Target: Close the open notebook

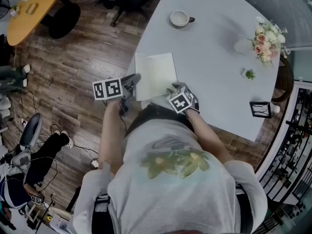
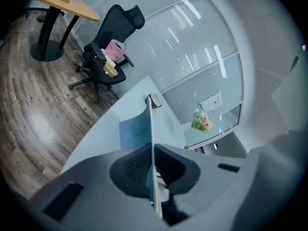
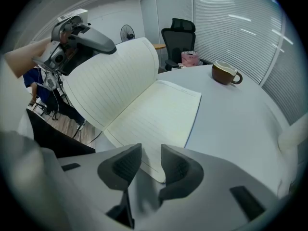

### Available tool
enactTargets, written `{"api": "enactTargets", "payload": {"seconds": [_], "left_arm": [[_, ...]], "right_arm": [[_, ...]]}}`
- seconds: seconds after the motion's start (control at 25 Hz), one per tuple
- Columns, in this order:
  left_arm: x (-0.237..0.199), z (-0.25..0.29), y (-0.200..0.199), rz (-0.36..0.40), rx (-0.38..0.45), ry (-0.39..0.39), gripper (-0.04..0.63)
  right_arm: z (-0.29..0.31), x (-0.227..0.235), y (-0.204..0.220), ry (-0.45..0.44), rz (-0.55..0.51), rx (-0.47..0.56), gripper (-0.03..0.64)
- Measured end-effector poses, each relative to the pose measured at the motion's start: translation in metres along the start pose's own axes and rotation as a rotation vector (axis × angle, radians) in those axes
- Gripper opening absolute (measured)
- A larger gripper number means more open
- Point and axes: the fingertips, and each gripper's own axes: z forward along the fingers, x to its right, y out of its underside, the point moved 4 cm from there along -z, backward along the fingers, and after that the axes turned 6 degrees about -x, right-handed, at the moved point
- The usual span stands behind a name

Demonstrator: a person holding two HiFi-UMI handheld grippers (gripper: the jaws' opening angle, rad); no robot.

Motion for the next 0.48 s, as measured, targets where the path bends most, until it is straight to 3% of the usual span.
{"api": "enactTargets", "payload": {"seconds": [0.48], "left_arm": [[0.014, 0.017, -0.001, -0.008, -0.004, -0.001, 0.023]], "right_arm": [[-0.009, 0.001, 0.004, -0.034, -0.016, 0.008, 0.107]]}}
